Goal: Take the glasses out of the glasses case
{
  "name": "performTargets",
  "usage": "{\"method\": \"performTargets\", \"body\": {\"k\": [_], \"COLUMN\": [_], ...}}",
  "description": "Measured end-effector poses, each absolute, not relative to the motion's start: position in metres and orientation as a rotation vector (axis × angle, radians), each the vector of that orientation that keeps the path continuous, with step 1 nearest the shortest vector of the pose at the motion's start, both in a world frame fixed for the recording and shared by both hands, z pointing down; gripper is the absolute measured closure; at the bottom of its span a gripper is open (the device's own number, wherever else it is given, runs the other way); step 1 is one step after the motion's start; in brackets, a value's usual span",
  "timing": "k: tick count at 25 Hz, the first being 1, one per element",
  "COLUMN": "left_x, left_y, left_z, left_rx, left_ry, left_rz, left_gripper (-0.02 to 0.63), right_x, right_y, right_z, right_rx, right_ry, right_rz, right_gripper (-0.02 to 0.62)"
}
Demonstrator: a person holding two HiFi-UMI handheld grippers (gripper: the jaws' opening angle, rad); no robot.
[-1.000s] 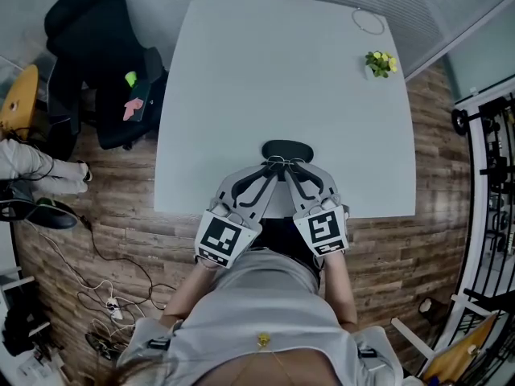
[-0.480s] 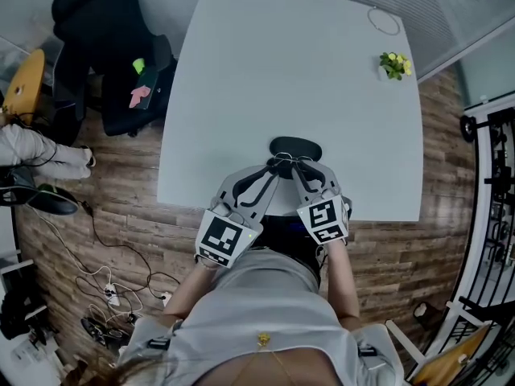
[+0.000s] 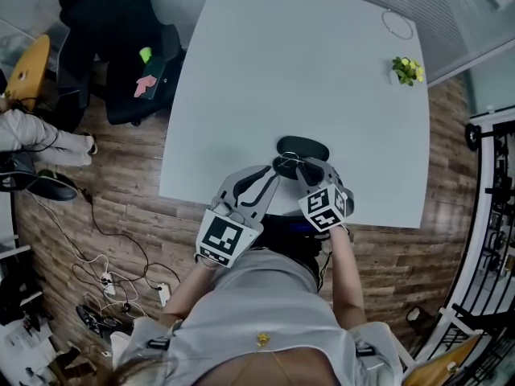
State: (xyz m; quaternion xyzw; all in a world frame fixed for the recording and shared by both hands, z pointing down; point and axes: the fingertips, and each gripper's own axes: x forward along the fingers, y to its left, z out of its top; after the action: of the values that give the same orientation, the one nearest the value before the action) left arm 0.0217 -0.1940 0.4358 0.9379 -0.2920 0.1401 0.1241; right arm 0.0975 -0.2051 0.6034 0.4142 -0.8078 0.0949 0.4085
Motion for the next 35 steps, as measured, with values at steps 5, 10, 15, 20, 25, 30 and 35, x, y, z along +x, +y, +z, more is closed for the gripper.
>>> {"method": "performTargets", "body": {"k": [5, 10, 15, 20, 25, 30, 35], "left_x": [0.013, 0.008, 0.003, -0.003, -0.009, -0.011, -0.011], "left_y": [-0.198, -0.205, -0.210, -0.214, -0.217, -0.219, -0.219], "left_z": [0.442, 0.445, 0.447, 0.450, 0.451, 0.451, 0.450], "left_rx": [2.708, 2.684, 2.662, 2.641, 2.623, 2.617, 2.618], "left_ry": [-0.873, -0.902, -0.929, -0.952, -0.970, -0.984, -0.982], "left_rz": [0.425, 0.424, 0.421, 0.423, 0.420, 0.416, 0.408], "left_gripper": [0.540, 0.540, 0.540, 0.540, 0.540, 0.540, 0.540], "right_x": [0.095, 0.099, 0.099, 0.099, 0.097, 0.098, 0.096], "right_y": [-0.211, -0.213, -0.211, -0.217, -0.219, -0.218, -0.218], "right_z": [0.633, 0.659, 0.678, 0.692, 0.697, 0.697, 0.693], "right_rx": [0.915, 0.790, 0.673, 0.597, 0.512, 0.490, 0.484], "right_ry": [-1.988, -1.937, -1.913, -1.898, -1.948, -1.990, -1.994], "right_rz": [0.236, 0.252, 0.289, 0.331, 0.405, 0.421, 0.361], "right_gripper": [0.498, 0.488, 0.457, 0.445, 0.459, 0.474, 0.486]}}
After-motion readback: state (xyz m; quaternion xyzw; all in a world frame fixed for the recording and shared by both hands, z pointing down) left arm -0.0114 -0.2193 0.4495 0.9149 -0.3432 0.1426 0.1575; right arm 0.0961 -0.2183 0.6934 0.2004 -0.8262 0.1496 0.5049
